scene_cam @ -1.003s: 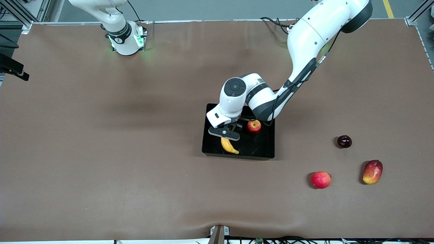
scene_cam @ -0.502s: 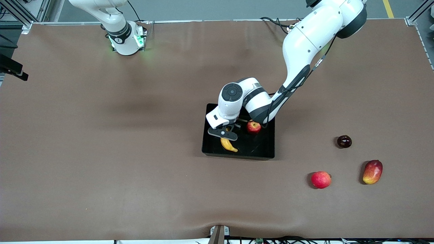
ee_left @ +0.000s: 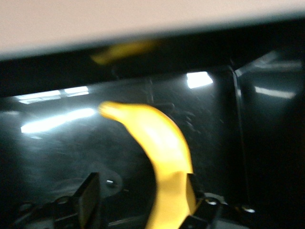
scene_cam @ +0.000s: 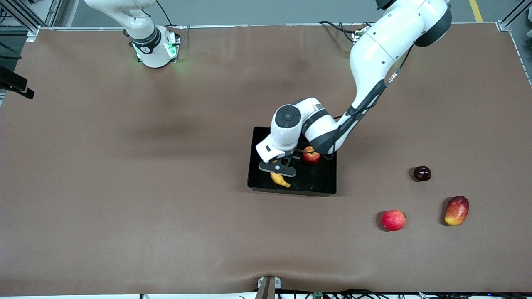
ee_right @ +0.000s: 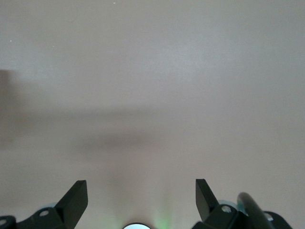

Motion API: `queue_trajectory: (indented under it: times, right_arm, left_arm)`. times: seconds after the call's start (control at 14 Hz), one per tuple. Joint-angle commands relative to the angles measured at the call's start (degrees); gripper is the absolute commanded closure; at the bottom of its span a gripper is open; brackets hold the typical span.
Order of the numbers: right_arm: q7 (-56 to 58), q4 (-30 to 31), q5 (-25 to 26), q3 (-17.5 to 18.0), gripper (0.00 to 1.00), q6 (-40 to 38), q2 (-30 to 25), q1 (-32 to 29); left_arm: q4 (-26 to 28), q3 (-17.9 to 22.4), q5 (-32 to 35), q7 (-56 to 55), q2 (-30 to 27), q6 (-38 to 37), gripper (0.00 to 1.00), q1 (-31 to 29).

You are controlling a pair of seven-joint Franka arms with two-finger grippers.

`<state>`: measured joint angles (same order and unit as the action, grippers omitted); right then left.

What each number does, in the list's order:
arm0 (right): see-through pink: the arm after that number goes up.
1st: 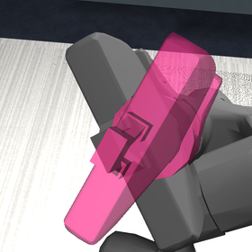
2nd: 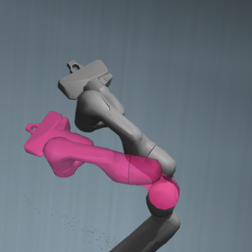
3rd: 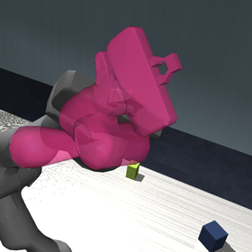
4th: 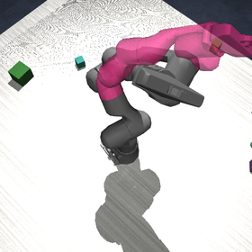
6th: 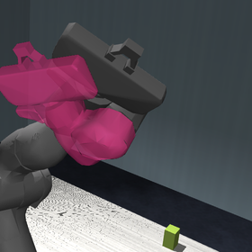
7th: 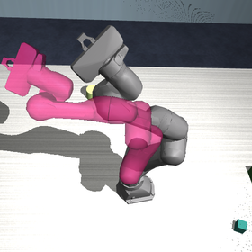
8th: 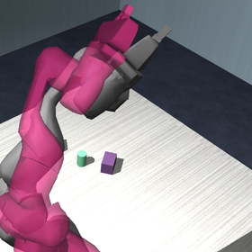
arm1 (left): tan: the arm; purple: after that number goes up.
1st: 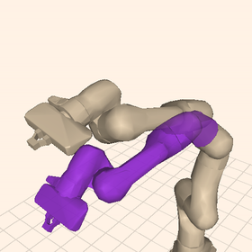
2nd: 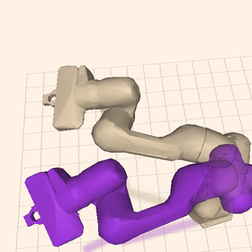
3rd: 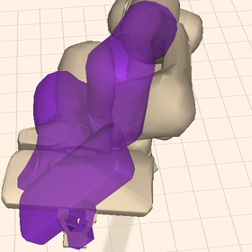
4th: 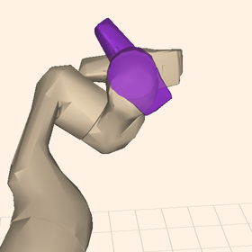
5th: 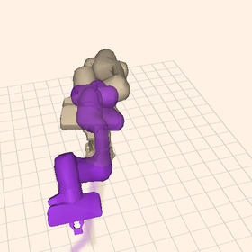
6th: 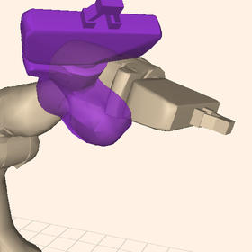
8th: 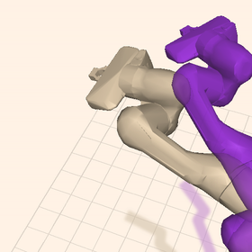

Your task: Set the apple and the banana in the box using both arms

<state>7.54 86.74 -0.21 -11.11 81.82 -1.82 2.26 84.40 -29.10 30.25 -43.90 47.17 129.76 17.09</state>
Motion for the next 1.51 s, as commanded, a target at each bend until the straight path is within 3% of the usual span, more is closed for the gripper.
queue_trajectory:
  times: [0.0, 0.14, 0.5, 0.72, 1.22, 1.29, 1.43]
  right_arm:
    - [-0.16, -0.52, -0.14, 0.56, 0.0, -0.52, 0.24, -0.95]
    - [-0.16, -0.52, -0.14, 0.56, 0.0, -0.52, 0.24, -1.03]
    - [-0.16, -0.43, -0.14, 0.48, 0.0, -0.7, 0.24, -1.03]
    - [-0.16, -0.43, -0.14, 0.47, 0.0, -0.61, 0.24, -1.65]
    - [-0.16, -0.52, -0.31, 0.56, 0.0, -0.26, 0.33, -1.65]
    - [-0.16, -0.52, -0.31, 0.56, 0.0, -0.17, 0.42, -1.73]
    - [-0.16, -0.52, -0.4, 0.56, 0.0, -0.26, 0.5, -1.74]
  left_arm:
    - [0.42, -0.95, -0.97, -0.49, -9.17, -8.27, 0.0, -3.8]
    - [0.59, -0.78, -2.48, -0.4, -14.98, -11.62, 0.0, -6.96]
    - [-0.72, -1.04, -5.54, 0.91, -24.12, -28.14, 0.0, -14.17]
    - [-0.72, -0.95, -14.93, 5.39, -29.84, -31.05, 0.0, -21.19]
    - [-0.29, -0.43, -16.45, 20.49, -38.46, -36.07, 0.0, -27.81]
    - [0.24, 1.14, -17.32, 24.43, -40.13, -36.42, 0.0, -27.38]
    - [3.13, 8.5, -21.26, 32.52, -43.81, -36.6, 0.0, -23.97]
